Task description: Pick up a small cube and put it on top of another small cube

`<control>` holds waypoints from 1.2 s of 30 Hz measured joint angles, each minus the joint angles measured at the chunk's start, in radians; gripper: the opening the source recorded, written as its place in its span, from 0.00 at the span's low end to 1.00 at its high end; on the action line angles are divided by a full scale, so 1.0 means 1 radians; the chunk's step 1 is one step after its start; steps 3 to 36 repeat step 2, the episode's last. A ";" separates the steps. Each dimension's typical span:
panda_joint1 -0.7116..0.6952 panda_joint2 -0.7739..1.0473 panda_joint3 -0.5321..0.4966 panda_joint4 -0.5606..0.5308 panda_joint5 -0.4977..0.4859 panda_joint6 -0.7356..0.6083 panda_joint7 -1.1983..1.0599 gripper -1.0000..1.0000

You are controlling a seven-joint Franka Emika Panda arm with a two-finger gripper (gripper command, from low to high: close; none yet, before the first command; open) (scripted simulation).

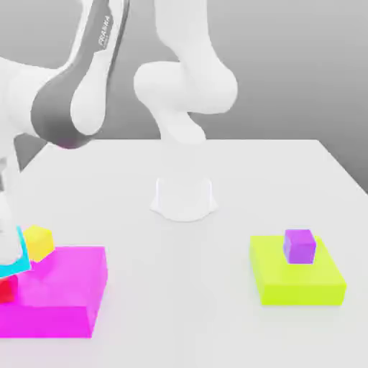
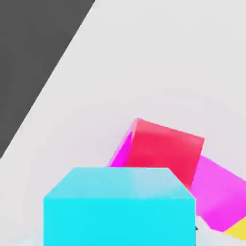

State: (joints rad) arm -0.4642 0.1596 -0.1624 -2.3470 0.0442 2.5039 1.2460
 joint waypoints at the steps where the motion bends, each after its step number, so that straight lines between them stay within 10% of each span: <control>1: 0.000 0.000 0.000 0.000 0.000 0.000 0.000 1.00; 36: 0.000 0.000 0.000 0.000 0.000 0.000 0.000 1.00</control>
